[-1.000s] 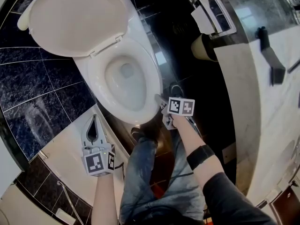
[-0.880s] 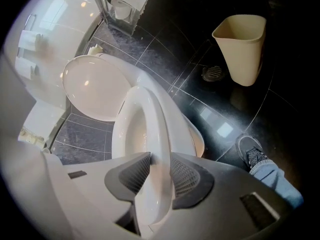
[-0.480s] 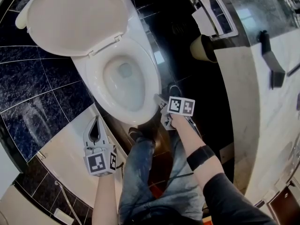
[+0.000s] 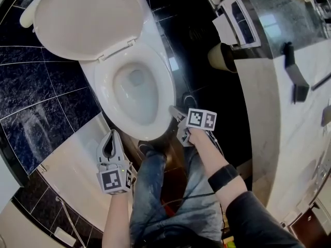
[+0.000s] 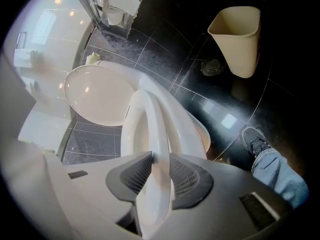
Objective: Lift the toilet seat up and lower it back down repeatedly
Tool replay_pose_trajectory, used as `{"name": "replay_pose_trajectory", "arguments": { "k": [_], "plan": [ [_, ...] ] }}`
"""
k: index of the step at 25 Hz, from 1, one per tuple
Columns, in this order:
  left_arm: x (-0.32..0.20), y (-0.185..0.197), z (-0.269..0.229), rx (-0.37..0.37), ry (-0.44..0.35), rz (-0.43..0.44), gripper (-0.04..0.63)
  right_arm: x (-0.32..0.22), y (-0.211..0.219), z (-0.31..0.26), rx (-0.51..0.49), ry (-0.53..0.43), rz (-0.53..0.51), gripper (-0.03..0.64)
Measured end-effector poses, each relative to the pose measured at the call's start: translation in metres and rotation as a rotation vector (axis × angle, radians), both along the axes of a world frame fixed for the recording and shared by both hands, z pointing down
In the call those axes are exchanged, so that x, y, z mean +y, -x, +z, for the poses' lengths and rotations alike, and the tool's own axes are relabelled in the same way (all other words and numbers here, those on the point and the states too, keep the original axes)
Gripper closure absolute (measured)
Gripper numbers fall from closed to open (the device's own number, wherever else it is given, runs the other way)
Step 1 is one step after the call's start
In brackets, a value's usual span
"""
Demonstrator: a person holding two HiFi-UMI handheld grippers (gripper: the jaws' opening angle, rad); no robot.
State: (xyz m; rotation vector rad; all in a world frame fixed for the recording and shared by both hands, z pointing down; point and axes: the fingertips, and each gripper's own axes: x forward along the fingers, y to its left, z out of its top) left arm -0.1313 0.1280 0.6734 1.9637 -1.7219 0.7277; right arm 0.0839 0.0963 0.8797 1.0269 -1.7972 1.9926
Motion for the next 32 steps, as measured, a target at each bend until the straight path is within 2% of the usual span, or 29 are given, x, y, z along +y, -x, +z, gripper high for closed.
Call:
{"name": "replay_pose_trajectory", "arguments": {
  "k": [5,8,13,16,19,21,24,27,32],
  "plan": [
    [0.042,-0.017,0.004,0.029,0.093,-0.011,0.595,-0.004,0.001,-0.032,-0.012,0.004,-0.023,0.506],
    [0.079,-0.026,0.019,0.039,0.179,0.006,0.595,-0.008,0.001,-0.053,-0.014,0.007,-0.034,0.511],
    [0.128,-0.036,0.060,0.115,0.332,-0.087,0.595,-0.019,0.006,-0.093,-0.034,0.005,-0.039,0.511],
    [0.126,-0.050,0.074,0.163,0.381,-0.115,0.595,-0.028,0.011,-0.114,-0.048,-0.006,-0.041,0.508],
    [0.104,-0.061,0.070,0.209,0.368,-0.139,0.595,-0.036,0.016,-0.132,-0.053,-0.015,-0.051,0.504],
    [0.083,-0.066,0.058,0.235,0.323,-0.148,0.595,-0.040,0.018,-0.141,-0.063,-0.022,-0.057,0.502],
    [0.057,-0.062,0.038,0.228,0.257,-0.163,0.595,-0.049,0.021,-0.156,-0.071,-0.046,-0.083,0.497],
    [0.045,-0.054,0.021,0.210,0.229,-0.190,0.595,-0.057,0.024,-0.168,-0.093,-0.053,-0.068,0.486],
    [0.017,-0.044,-0.013,0.236,0.173,-0.238,0.595,-0.076,0.031,-0.195,-0.110,-0.086,-0.059,0.477]
  ]
}}
